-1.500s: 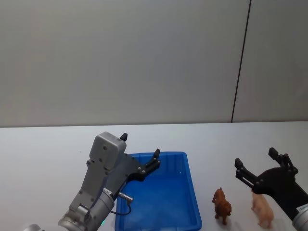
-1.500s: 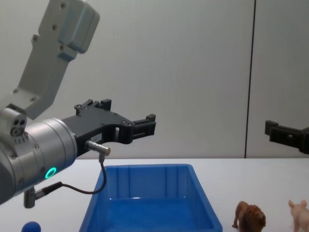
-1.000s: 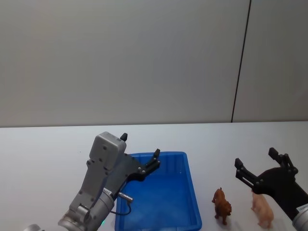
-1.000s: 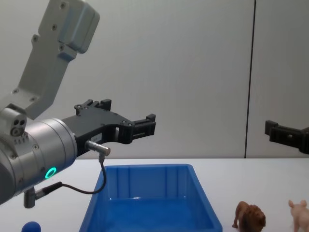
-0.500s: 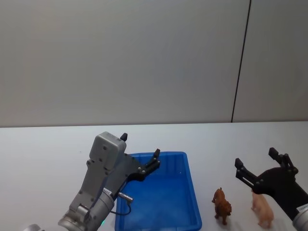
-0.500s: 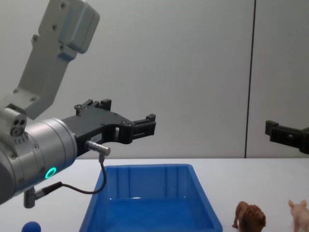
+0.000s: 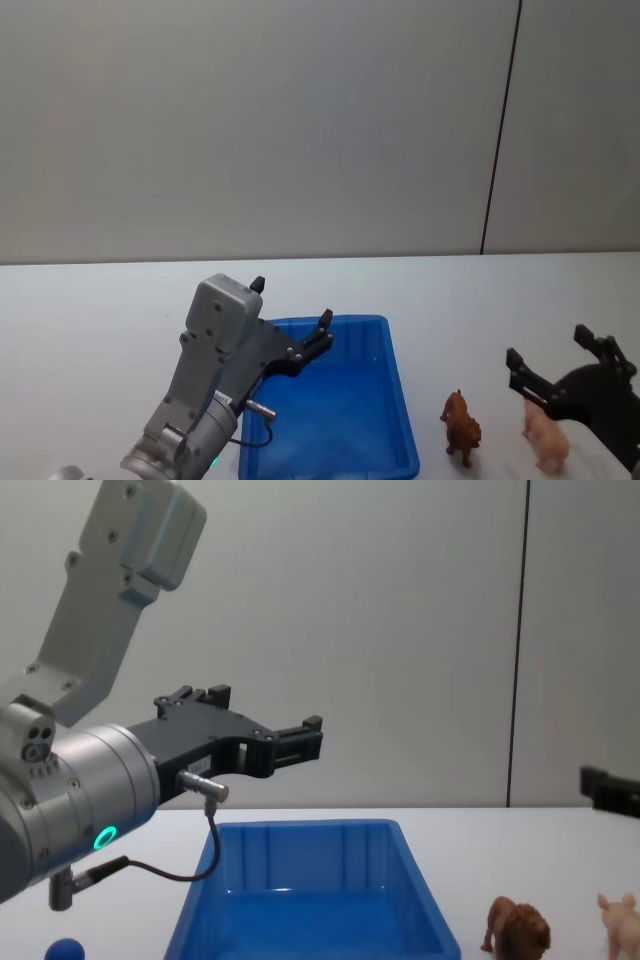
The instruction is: Pick up the two dolls from the table and place them into the box.
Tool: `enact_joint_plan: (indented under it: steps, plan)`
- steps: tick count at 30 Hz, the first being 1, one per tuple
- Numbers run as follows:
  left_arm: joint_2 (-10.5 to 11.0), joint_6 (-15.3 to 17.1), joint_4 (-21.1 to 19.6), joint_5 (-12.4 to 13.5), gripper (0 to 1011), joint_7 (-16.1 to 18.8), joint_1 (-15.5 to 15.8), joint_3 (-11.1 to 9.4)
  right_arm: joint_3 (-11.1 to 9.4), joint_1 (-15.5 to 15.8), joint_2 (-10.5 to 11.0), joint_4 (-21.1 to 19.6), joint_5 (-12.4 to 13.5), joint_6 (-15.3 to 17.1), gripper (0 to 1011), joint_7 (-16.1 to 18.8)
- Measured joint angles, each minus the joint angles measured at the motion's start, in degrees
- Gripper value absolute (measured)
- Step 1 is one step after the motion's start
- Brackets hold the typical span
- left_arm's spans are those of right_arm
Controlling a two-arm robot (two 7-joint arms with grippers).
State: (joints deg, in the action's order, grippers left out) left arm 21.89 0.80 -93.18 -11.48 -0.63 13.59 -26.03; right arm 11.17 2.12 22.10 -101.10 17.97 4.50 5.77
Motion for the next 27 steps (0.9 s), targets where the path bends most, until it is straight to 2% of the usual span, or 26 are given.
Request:
enact_joint_plan:
  steps: [9,14,27]
  plan:
    - [0.0,0.0,0.0,0.0,1002,0.0,0.0,0.0,-0.9,1.0,1.9,0.6,0.0,3.4,1001,1.2]
    - [0.0,0.0,0.0,0.0,1002,0.0,0.0,0.0,-1.0,1.0,2.2,1.5,-0.4,5.2,1001,1.8]
    - [0.0,0.0,0.0,0.0,1002,0.0,0.0,0.0,-0.4,-1.2,0.8,6.4,-0.8,10.0,1001,3.0]
